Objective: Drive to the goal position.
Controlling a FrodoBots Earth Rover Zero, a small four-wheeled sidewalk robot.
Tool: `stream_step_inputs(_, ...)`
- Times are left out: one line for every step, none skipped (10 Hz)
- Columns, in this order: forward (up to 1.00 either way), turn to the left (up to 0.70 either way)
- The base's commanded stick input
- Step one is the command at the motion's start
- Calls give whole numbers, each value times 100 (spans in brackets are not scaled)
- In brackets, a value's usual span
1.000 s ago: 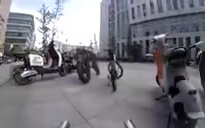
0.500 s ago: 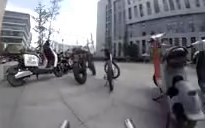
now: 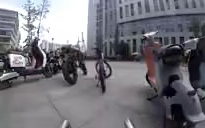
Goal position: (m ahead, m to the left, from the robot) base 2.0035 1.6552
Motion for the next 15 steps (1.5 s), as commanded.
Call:
stream_step_inputs(0, -45)
stream_step_inputs(0, -45)
stream_step_inputs(0, -21)
stream_step_inputs(0, 0)
stream_step_inputs(36, 0)
stream_step_inputs(45, 0)
stream_step_inputs(45, 0)
stream_step_inputs(45, 0)
stream_step_inputs(45, 0)
stream_step_inputs(45, 0)
stream_step_inputs(45, 0)
stream_step_inputs(45, 0)
stream_step_inputs(45, 0)
stream_step_inputs(45, -24)
stream_step_inputs(45, -27)
